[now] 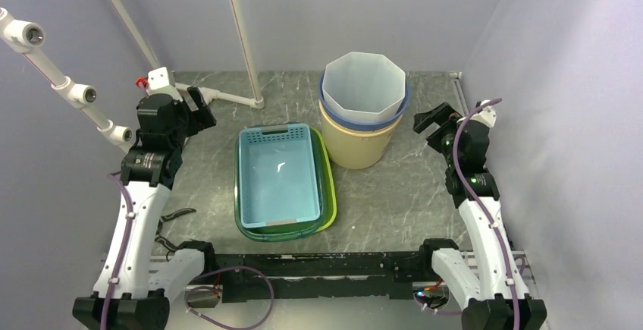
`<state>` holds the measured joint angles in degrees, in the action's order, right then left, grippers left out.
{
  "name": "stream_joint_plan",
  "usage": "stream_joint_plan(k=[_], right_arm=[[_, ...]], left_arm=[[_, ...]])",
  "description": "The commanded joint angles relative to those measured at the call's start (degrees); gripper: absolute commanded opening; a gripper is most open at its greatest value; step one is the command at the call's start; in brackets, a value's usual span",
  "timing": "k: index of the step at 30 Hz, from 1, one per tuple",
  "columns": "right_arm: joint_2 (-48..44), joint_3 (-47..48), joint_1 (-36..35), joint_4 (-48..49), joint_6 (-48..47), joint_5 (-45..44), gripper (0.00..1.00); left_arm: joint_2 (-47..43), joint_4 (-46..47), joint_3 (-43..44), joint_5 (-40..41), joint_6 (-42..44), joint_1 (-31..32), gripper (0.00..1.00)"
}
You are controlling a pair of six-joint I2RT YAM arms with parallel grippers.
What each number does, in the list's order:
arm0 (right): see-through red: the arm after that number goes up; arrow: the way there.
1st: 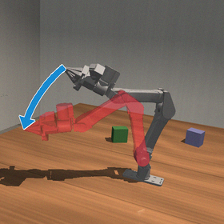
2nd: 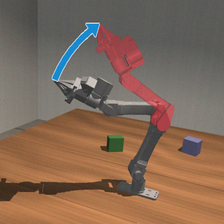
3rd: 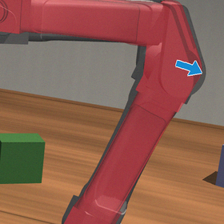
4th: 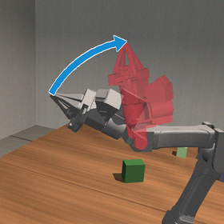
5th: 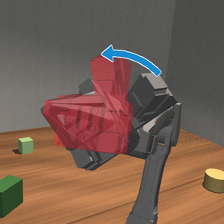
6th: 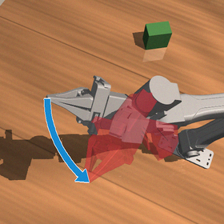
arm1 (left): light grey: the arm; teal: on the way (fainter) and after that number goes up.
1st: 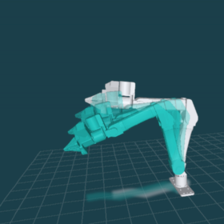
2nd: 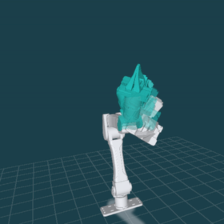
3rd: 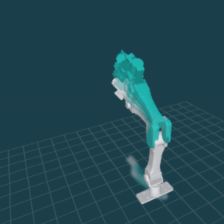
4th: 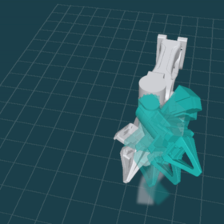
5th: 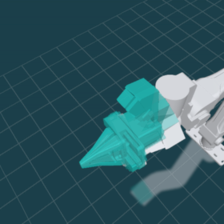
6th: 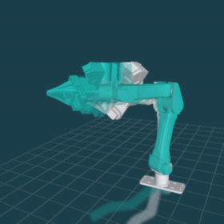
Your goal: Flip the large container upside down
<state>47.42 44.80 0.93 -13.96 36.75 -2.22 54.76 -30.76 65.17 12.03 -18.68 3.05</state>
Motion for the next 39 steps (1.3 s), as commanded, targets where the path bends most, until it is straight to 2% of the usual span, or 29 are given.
stream_joint_plan(k=[1,4,7,9,13,18,23,26,29,33,37,39], right_arm=[[-3.6,-0.91,-0.14,-0.09,3.22,-0.12,1.0],[-7.59,-3.06,-0.14,-2.36,7.53,-2.27,1.0],[-12.27,-6.53,-0.14,0.76,1.29,0.58,1.0],[-15.42,-8.68,-0.13,0.36,0.81,-1.37,1.0],[-18.54,-9.33,-0.14,-8.76,4.3,-9.95,1.0],[-17.31,-7.2,-0.09,-22.77,7.67,-8.88,1.0],[-15.74,-3.93,-0.14,-41.08,12.16,8.69,1.0],[-16.94,-5.15,-0.14,-45.98,10.57,18.09,1.0],[-20.21,-10.46,-0.14,-41.54,7.68,25.77,0.97],[-26.0,-17.03,-0.14,-31.52,6.83,33.36,0.93],[-26.61,-18.63,-0.14,-28.93,5.5,38.65,0.93],[-25.51,-18.21,-0.14,-30.2,2.63,38.73,0.93]], left_arm=[[-4.59,0.96,-2.3,0.73,-2.58,-0.06,0.95],[-8.22,-1.62,-5.11,1.64,-9.24,-0.05,0.95],[-10.5,-0.86,-7.67,-0.27,-9.63,-0.06,0.95],[-11.01,-0.91,-8.51,-2.81,-10.85,-0.06,0.95],[-9.09,-4.67,-7.49,-7.08,-10.74,-0.02,0.95],[-4.68,-16.37,-2.93,-8.18,-10.42,-0.1,0.95],[-1.9,-22.83,-0.81,-10.31,-15.9,-0.06,0.95],[0.76,-26.9,2.41,-13.74,-17.92,-0.01,0.95],[2.6,-28.97,2.81,-15.65,-15.85,-0.06,0.95],[-0.67,-25.52,-2.41,-18.15,-14.51,-0.09,0.93],[-4.87,-24.94,-4.49,-21.24,-15.44,-0.07,0.93],[-6.08,-24.99,-5.61,-19.88,-15.74,-0.04,0.94]])
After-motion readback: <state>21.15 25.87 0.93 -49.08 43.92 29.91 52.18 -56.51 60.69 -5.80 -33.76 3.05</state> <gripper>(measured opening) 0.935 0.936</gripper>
